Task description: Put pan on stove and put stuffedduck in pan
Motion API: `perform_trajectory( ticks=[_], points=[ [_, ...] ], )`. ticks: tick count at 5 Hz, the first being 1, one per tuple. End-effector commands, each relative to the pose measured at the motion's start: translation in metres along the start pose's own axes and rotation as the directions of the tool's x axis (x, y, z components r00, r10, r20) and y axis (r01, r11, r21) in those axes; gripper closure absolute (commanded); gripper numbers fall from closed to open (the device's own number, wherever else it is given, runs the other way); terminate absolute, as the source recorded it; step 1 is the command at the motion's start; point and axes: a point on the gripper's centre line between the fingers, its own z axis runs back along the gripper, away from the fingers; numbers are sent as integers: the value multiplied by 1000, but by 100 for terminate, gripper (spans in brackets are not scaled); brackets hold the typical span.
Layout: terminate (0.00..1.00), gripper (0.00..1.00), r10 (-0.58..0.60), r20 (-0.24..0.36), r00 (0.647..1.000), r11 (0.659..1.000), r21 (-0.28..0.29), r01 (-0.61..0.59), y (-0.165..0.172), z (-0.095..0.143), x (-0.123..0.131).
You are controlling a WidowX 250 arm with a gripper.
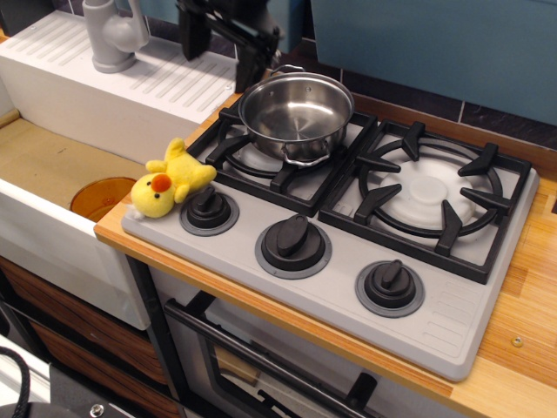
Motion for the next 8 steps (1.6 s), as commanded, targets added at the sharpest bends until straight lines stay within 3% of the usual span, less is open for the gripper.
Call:
perform_trajectory(
  ticks=[1, 3, 4, 5, 6, 7, 8],
  points=[
    [0, 0, -16, 88, 996, 997, 79, 9, 6, 37, 5],
    [0, 0, -16, 88, 996, 997, 79, 9, 6, 37, 5],
    [0, 0, 82, 101, 991, 994, 58, -88, 4, 43, -18],
    [0, 0, 136, 135, 982, 984, 94, -149, 0, 45, -32],
    [0, 0, 165, 157, 974, 980, 82, -179, -4, 43, -42],
    [0, 0, 202, 172, 964, 978, 9, -207, -3, 24, -49],
    [0, 0, 233, 190, 954, 972, -21, -234, -6, 7, -56]
  ],
)
